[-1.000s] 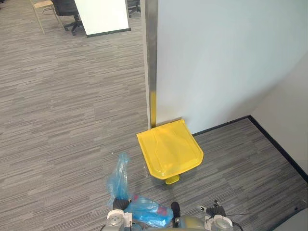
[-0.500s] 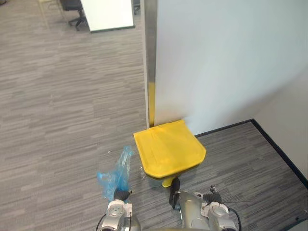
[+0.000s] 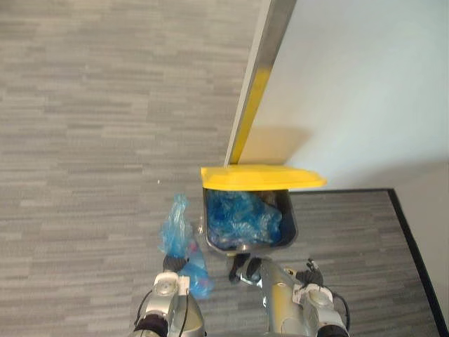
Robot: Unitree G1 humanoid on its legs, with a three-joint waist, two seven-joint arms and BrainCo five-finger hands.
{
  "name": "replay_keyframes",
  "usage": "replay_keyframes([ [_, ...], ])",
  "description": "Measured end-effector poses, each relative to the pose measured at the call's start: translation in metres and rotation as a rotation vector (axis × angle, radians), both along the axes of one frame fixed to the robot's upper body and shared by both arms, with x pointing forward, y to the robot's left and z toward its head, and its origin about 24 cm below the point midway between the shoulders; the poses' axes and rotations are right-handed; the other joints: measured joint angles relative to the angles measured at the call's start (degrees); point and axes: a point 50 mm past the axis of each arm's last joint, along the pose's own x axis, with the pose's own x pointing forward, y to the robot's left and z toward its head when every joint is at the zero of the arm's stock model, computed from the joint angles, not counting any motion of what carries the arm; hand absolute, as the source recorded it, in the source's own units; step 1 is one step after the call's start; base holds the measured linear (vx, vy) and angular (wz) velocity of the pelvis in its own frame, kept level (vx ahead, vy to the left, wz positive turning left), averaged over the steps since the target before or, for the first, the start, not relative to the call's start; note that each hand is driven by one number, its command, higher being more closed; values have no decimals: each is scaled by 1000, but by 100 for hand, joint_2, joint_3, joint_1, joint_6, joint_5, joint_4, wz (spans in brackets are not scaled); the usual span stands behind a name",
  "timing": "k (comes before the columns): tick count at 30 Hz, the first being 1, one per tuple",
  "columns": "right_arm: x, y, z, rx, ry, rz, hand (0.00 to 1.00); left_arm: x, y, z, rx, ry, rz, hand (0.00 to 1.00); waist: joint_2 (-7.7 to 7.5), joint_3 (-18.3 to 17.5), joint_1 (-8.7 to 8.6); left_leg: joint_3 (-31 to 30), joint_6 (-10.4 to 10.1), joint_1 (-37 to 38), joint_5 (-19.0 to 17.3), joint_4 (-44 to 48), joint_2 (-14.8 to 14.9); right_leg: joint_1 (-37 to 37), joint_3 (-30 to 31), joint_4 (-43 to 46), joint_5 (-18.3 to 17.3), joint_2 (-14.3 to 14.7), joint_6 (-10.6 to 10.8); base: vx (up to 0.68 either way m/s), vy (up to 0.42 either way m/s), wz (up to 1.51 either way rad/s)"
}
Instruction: Gather rubbish on tea table into small bin, then transfer packed bag to large trash can.
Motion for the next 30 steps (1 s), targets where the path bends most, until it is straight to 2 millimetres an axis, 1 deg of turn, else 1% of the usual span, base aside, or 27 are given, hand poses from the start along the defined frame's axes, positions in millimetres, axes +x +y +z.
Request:
replay_keyframes([
  [2,16,4,9,-10,-42,27,0,12,-3,9,-5,-43,-4,100,0,242,22,-134,-20,-218,-40,45,16,-141,-56,-4,50,12,-40,-64,-56,9],
  [3,18,5,10,-15,-47,32,0,13,-3,9,-7,-47,-2,100,2,250,20,-154,-21,-264,-40,45,22,-170,-67,-6,54,15,-48,-43,-60,6],
  [5,27,8,18,-27,-88,45,0,17,-3,14,-3,-74,14,100,21,292,22,-226,-21,-420,-39,34,66,-311,-109,-17,64,72,-65,-19,-69,2],
  [7,33,14,23,-29,-113,74,0,20,-2,18,-6,-91,17,100,36,301,23,-240,-20,-472,-38,12,103,-373,-127,-21,64,113,-66,3,-69,-6],
  [8,42,21,31,-21,-154,95,0,23,-3,22,-7,-114,15,100,47,307,24,-247,-22,-524,-35,-15,119,-444,-130,-21,64,137,-66,17,-74,-7],
  [9,51,28,43,-24,-214,122,0,27,-4,27,-6,-140,11,100,64,322,29,-250,-26,-536,-23,-69,119,-480,-135,-29,64,150,-65,18,-57,-5],
  [10,56,30,50,-30,-248,137,0,29,-4,30,-6,-152,10,100,68,324,29,-249,-12,-534,-12,-99,118,-490,-136,-36,62,159,-68,26,-53,-2],
  [11,65,35,66,-37,-324,159,0,31,-4,34,-4,-175,7,100,71,326,32,-253,-11,-529,25,-152,121,-495,-148,-55,59,175,-73,23,-50,0],
  [12,79,40,88,-46,-421,173,0,36,-5,41,-2,-211,7,100,71,326,30,-260,-7,-530,96,-194,124,-494,-161,-86,60,189,-73,21,-55,1],
  [14,91,44,111,-56,-518,191,0,39,-6,47,5,-244,9,100,72,326,29,-261,-52,-527,131,-238,125,-494,-166,-94,61,189,-75,4,-37,4],
  [15,104,49,139,-71,-634,202,0,41,-8,53,7,-271,0,100,71,326,40,-259,-147,-526,189,-291,122,-493,-173,-121,78,183,-101,-7,-20,5],
  [16,107,50,146,-75,-666,204,0,42,-8,53,9,-276,-4,100,71,326,50,-258,-159,-526,198,-297,122,-491,-175,-129,86,184,-115,-14,-16,3],
  [18,123,59,179,-78,-787,234,0,42,-7,55,17,-283,-6,100,71,326,116,-256,-236,-525,266,-343,117,-455,-194,-194,128,178,-173,-20,-5,4],
  [20,129,63,190,-87,-817,253,0,42,-7,55,19,-281,-5,100,69,324,143,-283,-189,-513,308,-376,101,-384,-239,-234,142,147,-177,-18,1,15],
  [21,130,63,192,-91,-826,256,0,41,-7,55,20,-282,-7,100,69,324,168,-292,-204,-502,322,-395,95,-364,-242,-245,149,142,-183,-17,5,16],
  [22,136,68,205,-106,-863,286,0,39,-5,53,35,-277,-2,100,66,323,243,-293,-234,-438,382,-506,80,-284,-256,-330,216,143,-152,-9,3,10],
  [24,139,70,212,-109,-886,296,0,37,-3,52,43,-271,-7,100,65,322,249,-295,-221,-402,421,-574,67,-226,-269,-400,246,140,-149,-7,-3,9],
  [25,145,73,226,-118,-925,309,0,33,0,49,58,-258,-17,100,56,317,268,-291,-225,-351,479,-686,33,-176,-269,-477,277,128,-143,-7,-7,7],
  [26,145,73,226,-119,-927,310,0,33,0,49,59,-257,-18,100,56,317,269,-291,-222,-351,483,-690,31,-175,-270,-482,279,127,-143,-12,-11,7],
  [28,153,70,243,-155,-967,321,0,28,2,44,66,-239,-19,100,51,314,274,-291,-241,-347,566,-783,-5,-158,-277,-562,337,107,-71,-15,-13,6],
  [30,155,67,248,-166,-978,321,0,26,2,42,66,-230,-19,100,51,314,274,-292,-259,-339,608,-801,-3,-134,-289,-586,360,107,-66,-11,-7,6],
])
